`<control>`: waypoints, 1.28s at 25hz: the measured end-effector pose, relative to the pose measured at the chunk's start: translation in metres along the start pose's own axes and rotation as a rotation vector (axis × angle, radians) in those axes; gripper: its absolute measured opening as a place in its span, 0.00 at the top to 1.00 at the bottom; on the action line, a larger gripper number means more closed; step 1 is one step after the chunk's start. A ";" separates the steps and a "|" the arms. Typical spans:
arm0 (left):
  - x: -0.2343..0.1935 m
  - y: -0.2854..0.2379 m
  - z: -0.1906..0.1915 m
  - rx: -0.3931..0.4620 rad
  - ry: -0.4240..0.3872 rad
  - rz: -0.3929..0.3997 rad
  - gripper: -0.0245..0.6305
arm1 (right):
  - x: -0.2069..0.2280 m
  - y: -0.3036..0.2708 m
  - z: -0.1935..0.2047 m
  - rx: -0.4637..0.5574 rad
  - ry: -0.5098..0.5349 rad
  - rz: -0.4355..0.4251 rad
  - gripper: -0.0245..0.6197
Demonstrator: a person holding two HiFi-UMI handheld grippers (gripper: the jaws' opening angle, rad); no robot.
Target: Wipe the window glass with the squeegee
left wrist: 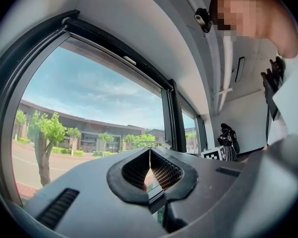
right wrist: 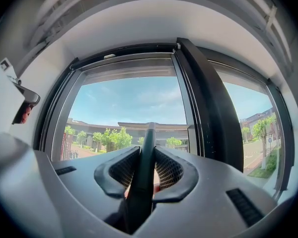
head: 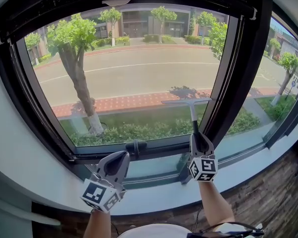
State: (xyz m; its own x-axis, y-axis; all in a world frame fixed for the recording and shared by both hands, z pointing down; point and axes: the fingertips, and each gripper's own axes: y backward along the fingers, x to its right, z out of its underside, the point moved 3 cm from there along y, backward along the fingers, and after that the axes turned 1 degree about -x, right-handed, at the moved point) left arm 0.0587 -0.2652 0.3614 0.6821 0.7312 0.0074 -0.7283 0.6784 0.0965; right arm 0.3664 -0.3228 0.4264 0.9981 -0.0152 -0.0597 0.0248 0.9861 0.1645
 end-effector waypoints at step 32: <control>0.008 0.021 0.016 -0.041 0.009 -0.011 0.93 | -0.005 0.032 0.142 -0.316 -0.062 -0.013 0.81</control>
State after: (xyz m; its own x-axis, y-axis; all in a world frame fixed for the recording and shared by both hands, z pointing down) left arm 0.0500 -0.2458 0.3790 0.6899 0.7239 -0.0029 -0.7227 0.6890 0.0556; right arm 0.3703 -0.3147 0.5716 0.9996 -0.0289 0.0021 0.0289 0.9882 -0.1505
